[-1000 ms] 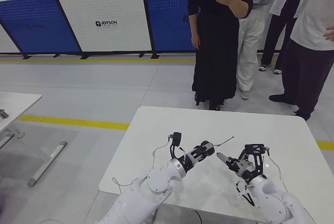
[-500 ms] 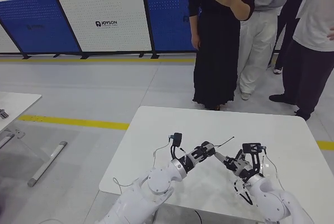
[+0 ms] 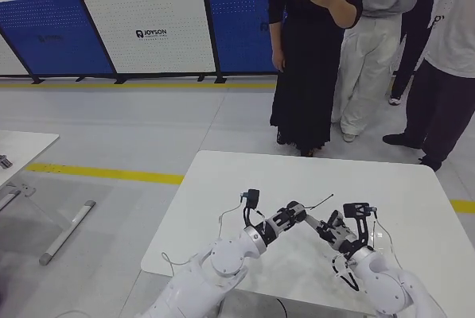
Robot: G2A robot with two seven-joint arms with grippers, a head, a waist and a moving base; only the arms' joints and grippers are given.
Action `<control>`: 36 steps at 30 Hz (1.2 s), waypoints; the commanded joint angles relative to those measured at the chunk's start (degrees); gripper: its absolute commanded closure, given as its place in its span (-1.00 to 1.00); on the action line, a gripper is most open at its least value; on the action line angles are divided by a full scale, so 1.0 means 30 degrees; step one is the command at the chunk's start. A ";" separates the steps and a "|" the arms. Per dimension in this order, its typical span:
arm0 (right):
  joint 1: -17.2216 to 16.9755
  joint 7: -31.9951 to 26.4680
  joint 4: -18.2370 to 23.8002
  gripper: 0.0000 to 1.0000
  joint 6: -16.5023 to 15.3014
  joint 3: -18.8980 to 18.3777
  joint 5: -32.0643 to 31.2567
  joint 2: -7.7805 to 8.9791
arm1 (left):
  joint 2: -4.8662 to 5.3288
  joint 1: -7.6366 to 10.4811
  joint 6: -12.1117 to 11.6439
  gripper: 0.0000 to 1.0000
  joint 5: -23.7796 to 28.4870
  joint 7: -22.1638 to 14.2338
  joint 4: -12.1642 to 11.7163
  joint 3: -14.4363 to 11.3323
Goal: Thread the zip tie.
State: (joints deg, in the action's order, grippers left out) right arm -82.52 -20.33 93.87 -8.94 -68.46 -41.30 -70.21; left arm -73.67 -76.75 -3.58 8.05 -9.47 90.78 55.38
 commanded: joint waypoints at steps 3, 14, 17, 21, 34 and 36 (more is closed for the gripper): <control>0.0014 0.0079 0.0023 0.10 -0.0096 0.0005 0.0016 0.0000 | -0.0024 0.0041 0.0032 1.00 0.0060 -0.0017 -0.0062 -0.0053; -0.0054 0.0248 0.0404 0.30 -0.0437 0.0012 -0.0090 0.0023 | -0.0099 0.0195 0.0207 1.00 0.0125 -0.0250 -0.0270 -0.0336; -0.0073 0.0271 0.0467 0.44 -0.0439 0.0000 -0.0092 0.0027 | -0.0108 0.0204 0.0231 1.00 0.0104 -0.0259 -0.0291 -0.0367; -0.0057 0.0241 0.0512 0.50 -0.0451 0.0036 -0.0102 0.0027 | -0.0106 0.0193 0.0259 1.00 0.0064 -0.0294 -0.0281 -0.0359; 0.0008 0.0049 0.0664 0.90 -0.0365 0.0179 -0.0333 0.0029 | -0.0117 0.0239 0.0380 1.00 -0.0179 -0.0290 -0.0324 -0.0402; 0.0017 0.0024 0.0673 1.00 -0.0368 0.0199 -0.0299 0.0027 | -0.0121 0.0242 0.0368 1.00 -0.0209 -0.0256 -0.0326 -0.0399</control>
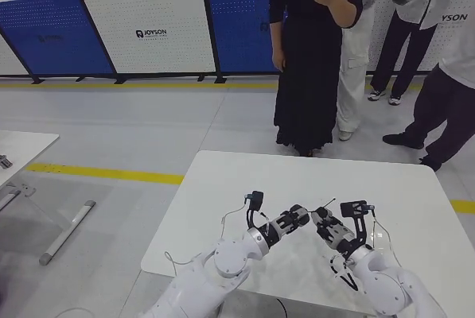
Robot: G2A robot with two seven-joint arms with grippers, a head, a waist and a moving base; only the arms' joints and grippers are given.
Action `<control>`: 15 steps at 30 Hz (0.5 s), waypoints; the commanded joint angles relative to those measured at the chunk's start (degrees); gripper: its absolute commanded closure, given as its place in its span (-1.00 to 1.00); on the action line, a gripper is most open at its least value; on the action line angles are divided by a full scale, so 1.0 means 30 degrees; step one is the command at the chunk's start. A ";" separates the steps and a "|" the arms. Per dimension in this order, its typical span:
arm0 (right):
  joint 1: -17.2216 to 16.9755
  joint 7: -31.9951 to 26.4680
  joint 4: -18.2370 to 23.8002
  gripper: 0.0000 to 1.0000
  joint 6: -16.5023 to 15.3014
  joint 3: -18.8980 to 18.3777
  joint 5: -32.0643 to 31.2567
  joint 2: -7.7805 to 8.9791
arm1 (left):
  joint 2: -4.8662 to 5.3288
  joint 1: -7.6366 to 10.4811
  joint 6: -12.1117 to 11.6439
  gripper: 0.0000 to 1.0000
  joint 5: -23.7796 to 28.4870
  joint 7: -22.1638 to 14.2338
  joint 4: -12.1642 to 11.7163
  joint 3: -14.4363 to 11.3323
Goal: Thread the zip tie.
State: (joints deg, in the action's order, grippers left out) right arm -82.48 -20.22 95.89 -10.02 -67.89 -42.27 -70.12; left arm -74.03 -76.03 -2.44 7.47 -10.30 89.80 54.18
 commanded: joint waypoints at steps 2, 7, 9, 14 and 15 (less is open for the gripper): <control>0.0022 -0.0050 -0.0013 1.00 -0.0018 0.0016 0.0032 -0.0001 | -0.0004 -0.0001 -0.0025 1.00 -0.0044 0.0041 -0.0003 -0.0001; 0.0039 -0.0079 -0.0059 1.00 -0.0050 0.0065 0.0067 -0.0004 | -0.0018 0.0015 -0.0067 1.00 -0.0141 0.0084 -0.0050 -0.0042; 0.0050 -0.0099 -0.0106 1.00 -0.0068 0.0112 0.0053 -0.0007 | -0.0021 0.0004 -0.0142 1.00 -0.0175 0.0089 -0.0026 -0.0060; 0.0219 -0.0317 -0.0386 1.00 -0.0051 0.0349 0.0018 -0.0037 | -0.0015 -0.0106 -0.0512 1.00 -0.0217 0.0111 0.0175 -0.0035; 0.0248 -0.0335 -0.0426 1.00 -0.0051 0.0387 0.0003 -0.0042 | -0.0013 -0.0127 -0.0585 1.00 -0.0216 0.0113 0.0197 -0.0026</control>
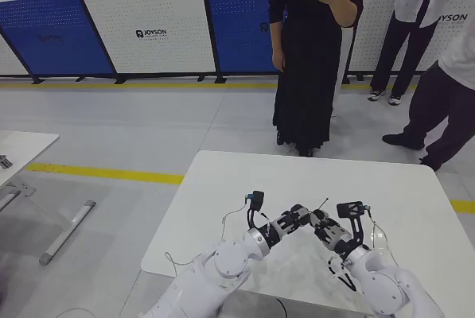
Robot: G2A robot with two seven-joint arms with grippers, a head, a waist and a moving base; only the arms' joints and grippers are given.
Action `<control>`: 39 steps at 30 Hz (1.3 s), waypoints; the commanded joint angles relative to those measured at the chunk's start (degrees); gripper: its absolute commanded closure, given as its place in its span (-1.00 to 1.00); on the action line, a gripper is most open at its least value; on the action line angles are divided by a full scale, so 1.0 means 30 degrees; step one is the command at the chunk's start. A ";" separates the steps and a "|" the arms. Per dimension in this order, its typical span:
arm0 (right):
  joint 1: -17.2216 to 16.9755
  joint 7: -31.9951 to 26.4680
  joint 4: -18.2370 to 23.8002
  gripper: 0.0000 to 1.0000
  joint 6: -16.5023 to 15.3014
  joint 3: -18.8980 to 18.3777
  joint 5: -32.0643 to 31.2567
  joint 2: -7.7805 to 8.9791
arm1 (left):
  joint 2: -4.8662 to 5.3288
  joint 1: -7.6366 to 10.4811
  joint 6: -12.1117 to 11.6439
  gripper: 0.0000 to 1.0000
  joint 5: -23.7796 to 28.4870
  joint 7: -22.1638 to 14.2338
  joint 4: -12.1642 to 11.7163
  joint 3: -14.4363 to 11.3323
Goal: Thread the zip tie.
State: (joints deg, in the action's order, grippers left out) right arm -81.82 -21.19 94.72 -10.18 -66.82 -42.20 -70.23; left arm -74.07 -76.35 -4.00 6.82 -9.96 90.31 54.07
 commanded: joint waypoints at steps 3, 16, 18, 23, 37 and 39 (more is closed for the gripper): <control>0.0097 -0.0086 -0.0122 1.00 0.0006 0.0120 -0.0085 -0.0012 | 0.0008 -0.0064 -0.0186 1.00 -0.0015 -0.0026 0.0054 0.0024; 0.0436 -0.0721 -0.0652 1.00 -0.0145 0.0520 -0.0553 -0.0019 | 0.0013 -0.0149 -0.0566 1.00 0.0093 -0.0258 0.0410 0.0051; 0.0485 -0.0779 -0.0739 1.00 -0.0180 0.0554 -0.0596 -0.0018 | 0.0019 -0.0169 -0.0574 1.00 0.0092 -0.0277 0.0517 0.0071; 0.0588 -0.0797 -0.1015 1.00 -0.0302 0.0494 -0.0510 -0.0007 | 0.0055 -0.0306 -0.0623 1.00 0.0194 -0.0164 0.0859 0.0295; 0.0566 -0.0977 -0.1238 1.00 -0.0429 0.0228 -0.0166 0.0058 | 0.0111 -0.0516 -0.0579 1.00 0.0469 0.0051 0.1173 0.0747; 0.0592 -0.1012 -0.1266 1.00 -0.0429 0.0227 -0.0158 0.0063 | 0.0105 -0.0515 -0.0615 1.00 0.0533 0.0087 0.1233 0.0766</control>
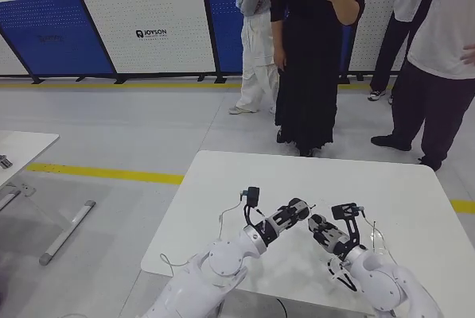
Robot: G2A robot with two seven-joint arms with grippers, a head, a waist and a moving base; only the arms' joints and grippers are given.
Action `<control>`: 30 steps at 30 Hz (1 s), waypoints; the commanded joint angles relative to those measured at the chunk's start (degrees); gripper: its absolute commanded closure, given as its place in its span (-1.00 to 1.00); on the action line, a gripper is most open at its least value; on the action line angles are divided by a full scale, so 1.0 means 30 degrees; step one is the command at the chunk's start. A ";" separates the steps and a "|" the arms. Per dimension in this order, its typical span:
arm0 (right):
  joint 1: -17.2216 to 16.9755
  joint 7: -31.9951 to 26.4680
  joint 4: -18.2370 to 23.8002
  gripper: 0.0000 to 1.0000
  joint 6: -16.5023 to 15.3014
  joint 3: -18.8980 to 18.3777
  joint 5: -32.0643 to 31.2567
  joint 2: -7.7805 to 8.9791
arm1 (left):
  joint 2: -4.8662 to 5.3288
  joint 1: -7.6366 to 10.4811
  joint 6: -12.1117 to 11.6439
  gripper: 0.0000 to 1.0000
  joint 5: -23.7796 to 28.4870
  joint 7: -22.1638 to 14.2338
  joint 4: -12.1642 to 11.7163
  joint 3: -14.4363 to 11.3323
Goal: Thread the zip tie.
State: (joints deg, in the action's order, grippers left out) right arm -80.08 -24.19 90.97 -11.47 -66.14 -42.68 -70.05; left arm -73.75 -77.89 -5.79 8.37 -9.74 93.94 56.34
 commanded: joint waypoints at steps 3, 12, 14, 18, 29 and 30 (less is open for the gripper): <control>0.0038 -0.0031 -0.0067 1.00 0.0009 0.0012 -0.0024 0.0006 | 0.0002 -0.0043 -0.0053 1.00 0.0010 -0.0003 0.0096 0.0018; -0.0020 0.0000 -0.0126 -1.00 -0.0225 -0.0236 0.1024 0.0019 | -0.0056 0.0124 0.0318 1.00 -0.0407 0.0692 -0.0345 -0.0060; -0.0176 0.0134 -0.0074 -1.00 -0.0527 -0.0659 0.1871 0.0059 | -0.0085 0.0188 0.0431 1.00 -0.0606 0.1077 -0.0596 -0.0083; -0.0865 0.0755 0.0229 -1.00 -0.1304 -0.2000 0.3817 0.0209 | -0.0097 0.0253 0.0573 1.00 -0.0540 0.1173 -0.1183 0.0013; -0.3191 0.2426 0.1383 -1.00 -0.2670 -0.5404 0.7627 0.0605 | 0.0004 -0.0164 0.0249 1.00 -0.0054 0.1301 -0.1859 0.0797; -0.3371 0.2606 0.1548 -1.00 -0.2670 -0.5594 0.7979 0.0627 | 0.0013 -0.0222 0.0212 1.00 -0.0005 0.1336 -0.1871 0.0862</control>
State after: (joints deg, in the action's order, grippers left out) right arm -89.75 -16.80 95.19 -19.52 -82.43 -19.68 -68.22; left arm -73.74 -78.40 -5.06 8.25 -5.80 88.37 58.76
